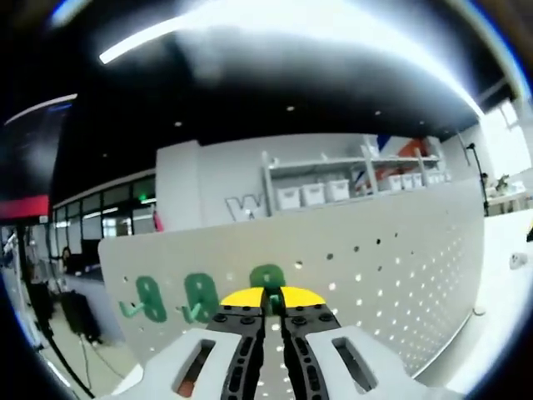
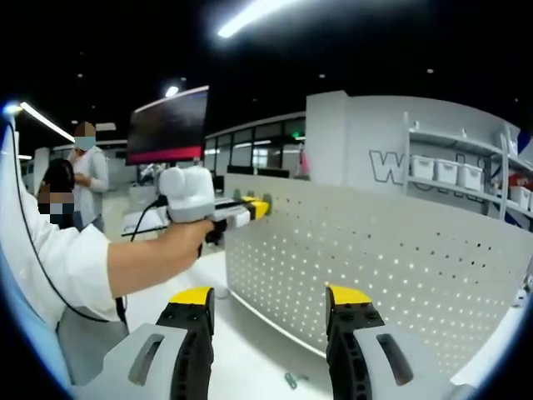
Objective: Insert the hook assembly into the mounting plate slot until the hook locks in place.
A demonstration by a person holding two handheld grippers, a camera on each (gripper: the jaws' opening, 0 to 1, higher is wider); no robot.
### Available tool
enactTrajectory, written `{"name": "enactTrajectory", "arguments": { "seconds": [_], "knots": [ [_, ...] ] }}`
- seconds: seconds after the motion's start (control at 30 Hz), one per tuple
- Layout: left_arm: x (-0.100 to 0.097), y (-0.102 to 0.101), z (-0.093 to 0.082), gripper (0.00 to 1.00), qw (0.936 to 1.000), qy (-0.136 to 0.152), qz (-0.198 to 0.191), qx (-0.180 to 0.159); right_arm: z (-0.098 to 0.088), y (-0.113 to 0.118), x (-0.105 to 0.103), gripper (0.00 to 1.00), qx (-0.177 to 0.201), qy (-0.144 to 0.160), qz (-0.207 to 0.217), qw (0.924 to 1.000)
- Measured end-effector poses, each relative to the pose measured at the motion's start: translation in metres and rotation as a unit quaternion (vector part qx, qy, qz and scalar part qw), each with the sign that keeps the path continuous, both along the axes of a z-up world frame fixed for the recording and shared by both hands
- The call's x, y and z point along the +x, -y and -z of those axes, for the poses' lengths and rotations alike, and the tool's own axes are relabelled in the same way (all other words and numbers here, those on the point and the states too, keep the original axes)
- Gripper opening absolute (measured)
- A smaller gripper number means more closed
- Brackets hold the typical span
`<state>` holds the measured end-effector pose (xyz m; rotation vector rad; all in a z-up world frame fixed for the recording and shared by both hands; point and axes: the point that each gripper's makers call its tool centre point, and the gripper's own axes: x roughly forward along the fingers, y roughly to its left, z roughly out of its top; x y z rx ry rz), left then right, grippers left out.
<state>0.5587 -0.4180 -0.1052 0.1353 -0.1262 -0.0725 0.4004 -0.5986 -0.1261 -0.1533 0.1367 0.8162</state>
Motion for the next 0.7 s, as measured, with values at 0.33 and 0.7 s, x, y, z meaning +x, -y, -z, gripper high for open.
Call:
{"name": "enactTrajectory", "arguments": {
  "seconds": [0.33,0.7],
  "knots": [
    [-0.007,0.001,-0.002,0.15,1.0,0.0,0.008,-0.001,-0.002,0.003,-0.004,0.54,-0.003,0.004,0.007,1.0],
    [-0.021,-0.001,-0.004,0.31,0.9993,-0.012,0.029,-0.023,-0.005,0.004,-0.007,0.54,-0.005,0.009,0.011,0.9999]
  ]
}}
